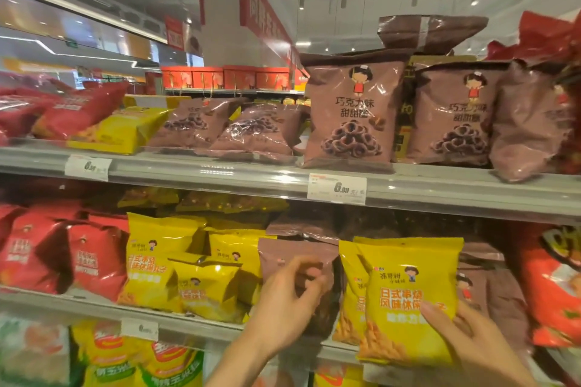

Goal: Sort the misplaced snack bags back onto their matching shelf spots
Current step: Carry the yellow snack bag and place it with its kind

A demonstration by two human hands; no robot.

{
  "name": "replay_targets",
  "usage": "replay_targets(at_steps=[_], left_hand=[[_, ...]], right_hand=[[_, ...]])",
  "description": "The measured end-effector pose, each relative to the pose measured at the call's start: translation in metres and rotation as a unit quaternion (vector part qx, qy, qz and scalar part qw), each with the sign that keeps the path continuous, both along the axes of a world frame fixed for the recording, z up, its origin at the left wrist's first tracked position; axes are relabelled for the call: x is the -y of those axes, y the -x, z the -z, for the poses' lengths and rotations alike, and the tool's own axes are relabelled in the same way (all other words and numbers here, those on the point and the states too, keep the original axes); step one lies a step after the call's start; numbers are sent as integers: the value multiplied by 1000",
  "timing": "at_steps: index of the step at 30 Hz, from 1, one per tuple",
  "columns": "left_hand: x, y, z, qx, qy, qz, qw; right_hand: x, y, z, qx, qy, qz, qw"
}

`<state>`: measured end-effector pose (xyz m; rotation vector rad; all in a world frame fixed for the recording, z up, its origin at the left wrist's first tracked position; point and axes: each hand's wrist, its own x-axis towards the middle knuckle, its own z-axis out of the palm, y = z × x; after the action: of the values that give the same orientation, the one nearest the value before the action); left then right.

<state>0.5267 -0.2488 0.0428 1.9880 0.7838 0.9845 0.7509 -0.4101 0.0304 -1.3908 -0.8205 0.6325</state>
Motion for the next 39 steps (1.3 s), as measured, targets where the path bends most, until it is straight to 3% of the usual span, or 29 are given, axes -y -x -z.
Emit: replay_targets(at_steps=[6,11,25,39], left_hand=[[18,-41,29,-88,15,69,994],[22,-58,29,-96,-36,5,995],[27,-38,20,92,20,-38,995],[31,4,30,102,30,-75,991]], right_hand=[[20,-15,-2,-23,-14,23,999],[33,-23,-3,-11,5,60,998],[48,-34,4,6,7,65,998],[47,-30,8,42,14,65,997]])
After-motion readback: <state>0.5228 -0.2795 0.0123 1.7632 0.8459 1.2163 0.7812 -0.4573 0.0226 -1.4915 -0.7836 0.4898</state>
